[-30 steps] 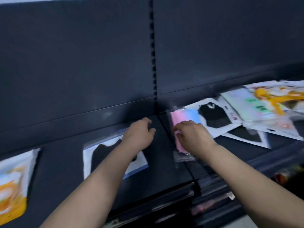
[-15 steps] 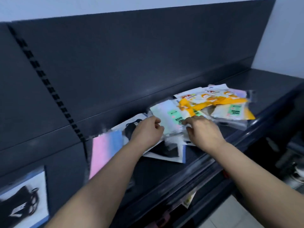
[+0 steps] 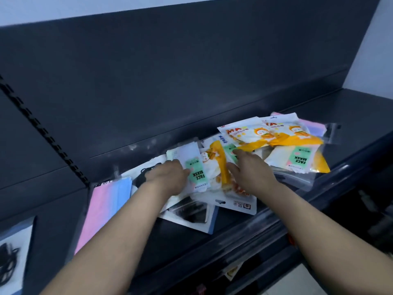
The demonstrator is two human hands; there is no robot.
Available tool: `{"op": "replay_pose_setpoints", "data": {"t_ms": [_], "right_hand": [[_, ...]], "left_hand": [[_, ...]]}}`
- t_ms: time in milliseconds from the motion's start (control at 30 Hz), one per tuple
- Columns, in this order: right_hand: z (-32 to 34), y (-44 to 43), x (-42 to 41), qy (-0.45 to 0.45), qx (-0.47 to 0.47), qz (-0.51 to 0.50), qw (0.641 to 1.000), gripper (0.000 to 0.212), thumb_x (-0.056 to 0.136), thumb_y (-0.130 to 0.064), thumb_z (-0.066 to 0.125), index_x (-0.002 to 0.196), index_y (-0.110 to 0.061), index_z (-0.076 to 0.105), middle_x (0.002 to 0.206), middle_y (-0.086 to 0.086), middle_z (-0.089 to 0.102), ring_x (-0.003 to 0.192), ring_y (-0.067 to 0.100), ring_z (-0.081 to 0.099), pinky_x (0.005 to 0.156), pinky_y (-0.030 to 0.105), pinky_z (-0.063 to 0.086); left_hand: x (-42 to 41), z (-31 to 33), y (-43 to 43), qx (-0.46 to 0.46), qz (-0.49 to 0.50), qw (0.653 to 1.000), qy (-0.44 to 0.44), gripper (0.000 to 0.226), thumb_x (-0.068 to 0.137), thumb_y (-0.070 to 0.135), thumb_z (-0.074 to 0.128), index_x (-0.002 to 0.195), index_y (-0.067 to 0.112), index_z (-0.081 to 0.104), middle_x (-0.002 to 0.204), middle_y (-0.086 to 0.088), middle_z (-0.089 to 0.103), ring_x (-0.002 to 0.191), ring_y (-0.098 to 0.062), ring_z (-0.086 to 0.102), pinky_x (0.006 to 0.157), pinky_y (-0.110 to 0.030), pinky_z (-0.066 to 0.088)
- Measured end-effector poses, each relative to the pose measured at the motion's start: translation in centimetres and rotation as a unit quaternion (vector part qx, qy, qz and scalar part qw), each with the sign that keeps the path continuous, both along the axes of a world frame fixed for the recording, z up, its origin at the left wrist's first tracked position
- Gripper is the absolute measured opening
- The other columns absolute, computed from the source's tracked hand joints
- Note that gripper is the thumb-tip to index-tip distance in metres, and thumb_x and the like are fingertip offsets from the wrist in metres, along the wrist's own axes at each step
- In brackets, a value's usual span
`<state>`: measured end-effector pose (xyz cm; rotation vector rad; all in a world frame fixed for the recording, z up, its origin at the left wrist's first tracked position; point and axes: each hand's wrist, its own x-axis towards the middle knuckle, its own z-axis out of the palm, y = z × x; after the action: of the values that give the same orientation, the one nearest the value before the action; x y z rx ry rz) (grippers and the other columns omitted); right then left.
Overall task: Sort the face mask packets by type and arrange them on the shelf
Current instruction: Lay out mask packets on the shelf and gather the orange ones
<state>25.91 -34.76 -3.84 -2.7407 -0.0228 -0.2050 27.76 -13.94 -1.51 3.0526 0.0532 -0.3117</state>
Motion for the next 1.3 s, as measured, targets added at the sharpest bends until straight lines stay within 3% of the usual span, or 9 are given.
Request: {"op": "replay_pose_setpoints", "data": {"t_ms": [333,433,567,767,933,1067,1167,1233,1300], "right_hand": [[0.7,4.2,2.1,0.120,0.106,-0.042,0.986,0.079,0.083,-0.047,0.065,0.141,-0.007,0.029,0.129,0.013,0.055,0.117,0.031,0.053,0.088,0.037,0.045],[0.7,5.0,2.5,0.156,0.203,-0.056,0.965,0.061,0.078,-0.029,0.072,0.129,-0.006,0.047,0.116,0.010,0.062,0.103,0.027,0.060,0.086,0.038,0.051],[2.3,3.3,3.4,0.051,0.287,-0.121,0.949,0.013,0.083,-0.017,0.056,0.089,-0.009,0.065,0.083,0.010,0.067,0.085,0.033,0.065,0.076,0.041,0.052],[3.1,-0.4,3.6,-0.097,0.340,-0.242,0.903,0.017,0.087,-0.017,0.049,0.103,-0.011,0.049,0.107,0.015,0.060,0.098,0.037,0.057,0.086,0.049,0.049],[2.7,-2.6,3.2,-0.118,0.401,-0.228,0.879,0.016,0.091,-0.017,0.048,0.105,-0.013,0.043,0.100,0.011,0.056,0.090,0.032,0.057,0.077,0.044,0.050],[3.5,-4.5,3.1,-0.115,0.522,-0.208,0.819,0.023,0.082,-0.018,0.049,0.104,-0.009,0.046,0.091,0.009,0.056,0.081,0.030,0.058,0.068,0.039,0.051],[3.9,-4.9,3.2,-0.061,0.638,-0.180,0.746,0.040,0.081,-0.018,0.054,0.116,-0.006,0.041,0.099,0.016,0.059,0.085,0.034,0.062,0.067,0.041,0.053],[3.5,-4.5,3.2,-0.008,0.660,-0.128,0.740,0.044,0.079,-0.018,0.059,0.119,-0.005,0.043,0.108,0.021,0.062,0.093,0.038,0.065,0.070,0.044,0.055],[3.0,-4.4,2.6,0.060,0.630,-0.044,0.773,0.030,0.088,-0.017,0.060,0.115,-0.009,0.050,0.108,0.013,0.066,0.099,0.032,0.066,0.082,0.047,0.056]], "left_hand": [[2.0,0.1,2.1,-0.081,0.014,0.996,-0.024,0.044,0.096,0.029,0.046,0.132,0.004,0.039,0.144,-0.018,0.043,0.125,-0.036,0.048,0.098,-0.041,0.043],[2.2,-0.1,3.1,-0.083,0.006,0.996,-0.015,0.049,0.093,0.032,0.051,0.133,0.007,0.039,0.142,-0.014,0.042,0.125,-0.034,0.048,0.097,-0.041,0.043],[2.7,-0.1,4.3,-0.057,-0.002,0.998,-0.009,0.050,0.090,0.027,0.054,0.134,0.010,0.038,0.142,-0.012,0.041,0.127,-0.034,0.045,0.096,-0.041,0.041],[2.3,0.8,1.5,-0.108,-0.031,0.992,-0.049,0.056,0.095,0.027,0.050,0.145,0.012,0.029,0.152,-0.007,0.029,0.134,-0.031,0.032,0.101,-0.040,0.038],[2.4,2.4,-2.6,-0.187,-0.062,0.975,-0.100,0.060,0.096,0.030,0.050,0.149,0.015,0.027,0.154,-0.005,0.031,0.137,-0.028,0.033,0.105,-0.038,0.036],[1.8,2.8,-5.7,-0.250,-0.020,0.963,-0.098,0.027,0.095,0.034,0.053,0.111,0.014,0.060,0.111,-0.007,0.063,0.095,-0.023,0.059,0.080,-0.035,0.050],[1.4,3.1,-8.3,-0.506,0.080,0.858,0.042,0.038,0.098,0.039,0.051,0.096,0.004,0.065,0.093,-0.012,0.071,0.076,-0.022,0.065,0.071,-0.035,0.055],[1.2,3.3,-10.1,-0.636,0.140,0.752,0.101,0.036,0.096,0.040,0.055,0.106,0.006,0.063,0.098,-0.014,0.073,0.083,-0.026,0.069,0.071,-0.036,0.059],[1.4,3.0,-11.4,-0.725,0.197,0.658,0.049,0.021,0.095,0.026,0.060,0.102,0.006,0.063,0.087,-0.013,0.073,0.075,-0.025,0.069,0.064,-0.033,0.058]]}}
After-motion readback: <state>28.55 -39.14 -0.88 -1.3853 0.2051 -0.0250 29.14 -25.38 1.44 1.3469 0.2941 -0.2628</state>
